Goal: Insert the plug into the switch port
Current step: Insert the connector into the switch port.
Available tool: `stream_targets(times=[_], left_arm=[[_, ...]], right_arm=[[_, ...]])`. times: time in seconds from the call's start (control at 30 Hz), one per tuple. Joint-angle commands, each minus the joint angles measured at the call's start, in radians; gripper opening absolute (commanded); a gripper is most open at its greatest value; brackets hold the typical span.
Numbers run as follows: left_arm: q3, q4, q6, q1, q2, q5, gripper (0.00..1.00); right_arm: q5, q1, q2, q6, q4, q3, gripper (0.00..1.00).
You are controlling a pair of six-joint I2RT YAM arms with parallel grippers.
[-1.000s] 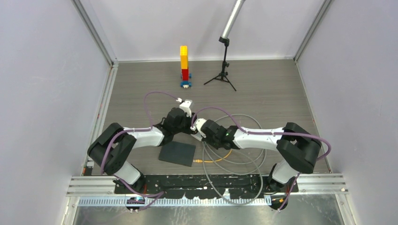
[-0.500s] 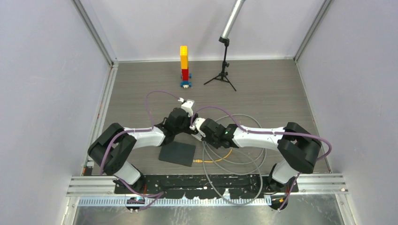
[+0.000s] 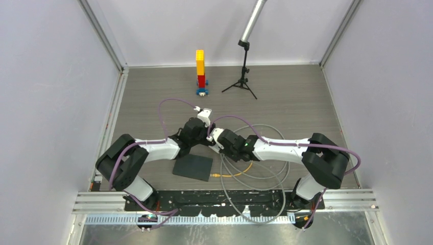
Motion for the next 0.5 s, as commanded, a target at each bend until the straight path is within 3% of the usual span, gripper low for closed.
stream_targets(times=[0.0, 0.47], left_arm=[[0.004, -0.002, -0.037, -0.072, 0.010, 0.172, 0.37], [-0.004, 0.029, -0.053, -0.070, 0.024, 0.171, 0.37]], right_arm=[[0.031, 0.007, -0.049, 0.026, 0.310, 0.052, 0.01], [0.026, 0.007, -0.111, 0.029, 0.437, -0.046, 0.00]])
